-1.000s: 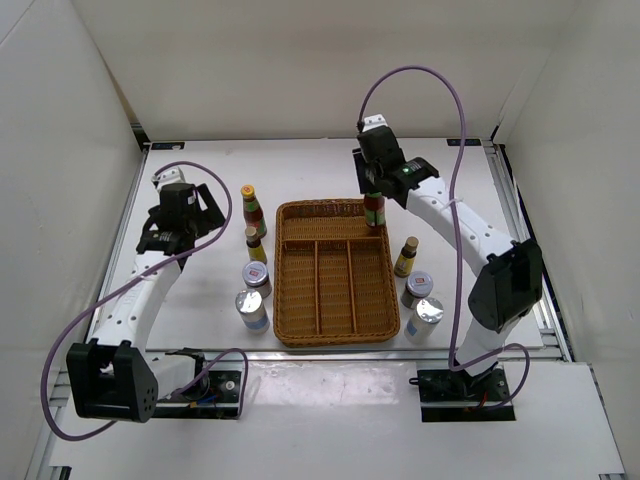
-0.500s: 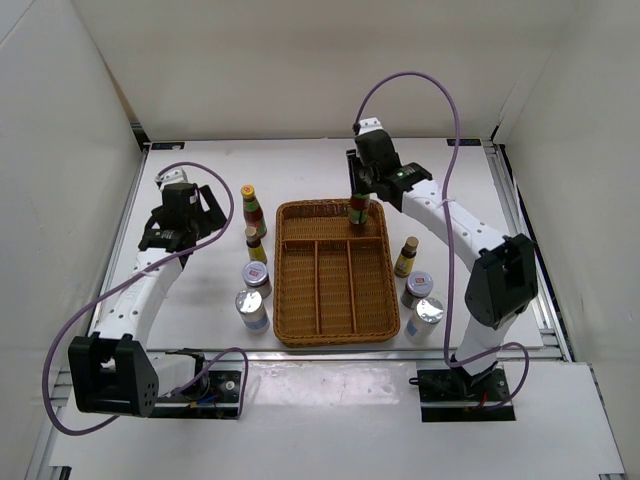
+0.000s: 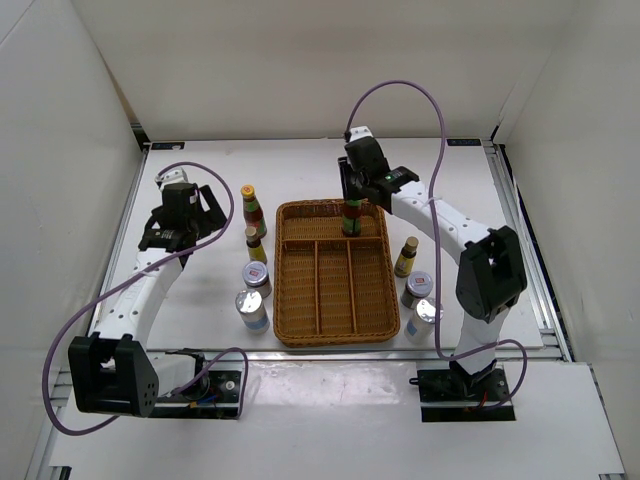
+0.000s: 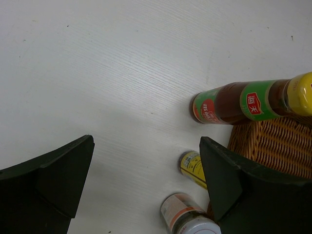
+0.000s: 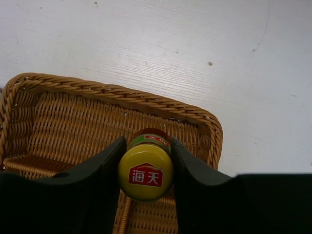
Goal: Organize the condiment bottles
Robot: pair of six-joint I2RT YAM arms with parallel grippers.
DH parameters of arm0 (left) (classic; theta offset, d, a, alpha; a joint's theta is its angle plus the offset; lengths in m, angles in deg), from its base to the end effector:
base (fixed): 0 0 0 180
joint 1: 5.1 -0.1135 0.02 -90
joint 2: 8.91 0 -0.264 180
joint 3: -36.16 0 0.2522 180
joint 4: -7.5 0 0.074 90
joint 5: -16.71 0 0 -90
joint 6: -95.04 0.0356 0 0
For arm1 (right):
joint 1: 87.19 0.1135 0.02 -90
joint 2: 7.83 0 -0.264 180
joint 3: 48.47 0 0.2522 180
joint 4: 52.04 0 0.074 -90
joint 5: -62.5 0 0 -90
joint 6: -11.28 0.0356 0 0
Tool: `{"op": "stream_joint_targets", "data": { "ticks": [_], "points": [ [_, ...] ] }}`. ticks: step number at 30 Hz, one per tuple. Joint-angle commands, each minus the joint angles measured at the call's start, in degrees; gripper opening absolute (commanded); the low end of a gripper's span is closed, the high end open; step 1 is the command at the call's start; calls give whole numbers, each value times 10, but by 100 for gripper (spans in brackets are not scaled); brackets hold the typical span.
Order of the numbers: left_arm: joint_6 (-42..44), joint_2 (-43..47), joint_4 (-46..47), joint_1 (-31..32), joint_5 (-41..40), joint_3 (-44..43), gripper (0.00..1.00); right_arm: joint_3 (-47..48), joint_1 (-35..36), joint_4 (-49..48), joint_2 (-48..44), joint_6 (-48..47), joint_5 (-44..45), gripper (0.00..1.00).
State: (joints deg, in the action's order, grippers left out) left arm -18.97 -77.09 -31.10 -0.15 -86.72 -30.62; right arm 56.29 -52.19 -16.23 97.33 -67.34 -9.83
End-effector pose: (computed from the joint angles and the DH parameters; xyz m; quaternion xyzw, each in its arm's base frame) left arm 0.2570 -0.0140 0.2826 -0.1978 0.8795 -0.0023 0.4329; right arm 0.3570 0.2368 0.3028 -0.1124 0.8768 0.0501 0.4648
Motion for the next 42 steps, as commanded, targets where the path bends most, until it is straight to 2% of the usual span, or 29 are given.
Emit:
{"op": "stream_joint_targets", "data": {
  "ticks": [1, 3, 9, 10, 14, 19, 23, 27, 38, 42],
  "points": [
    [2, 0, 5, -2, 15, -21, 100, 3, 1, -43, 0, 14, 15, 47],
    [2, 0, 5, -2, 15, -21, 100, -3, 1, -38, 0, 20, 21, 65],
    [2, 10, 5, -2, 47, -26, 100, 4, 1, -19, -36, 20, 58, 91],
    [2, 10, 5, -2, 62, -34, 100, 10, 1, -19, -47, 14, 58, 100],
    [7, -11, 5, 4, 132, -95, 100, 33, 1, -19, -66, 1, 58, 100],
    [2, -83, -1, 53, 96, -194, 100, 57, 1, 9, -93, -12, 45, 100],
    [8, -172, -31, 85, 81, -250, 100, 62, -5, 36, -100, -28, 25, 100],
    [8, -184, -31, 104, 68, -250, 100, 45, -5, 67, -124, -35, 12, 100],
    [13, -217, -31, 110, 57, -256, 100, -35, -10, 67, -170, -18, -5, 100],
    [13, -233, -31, 110, 52, -256, 89, -40, -10, 72, -170, -13, -5, 100]
  ]
}}
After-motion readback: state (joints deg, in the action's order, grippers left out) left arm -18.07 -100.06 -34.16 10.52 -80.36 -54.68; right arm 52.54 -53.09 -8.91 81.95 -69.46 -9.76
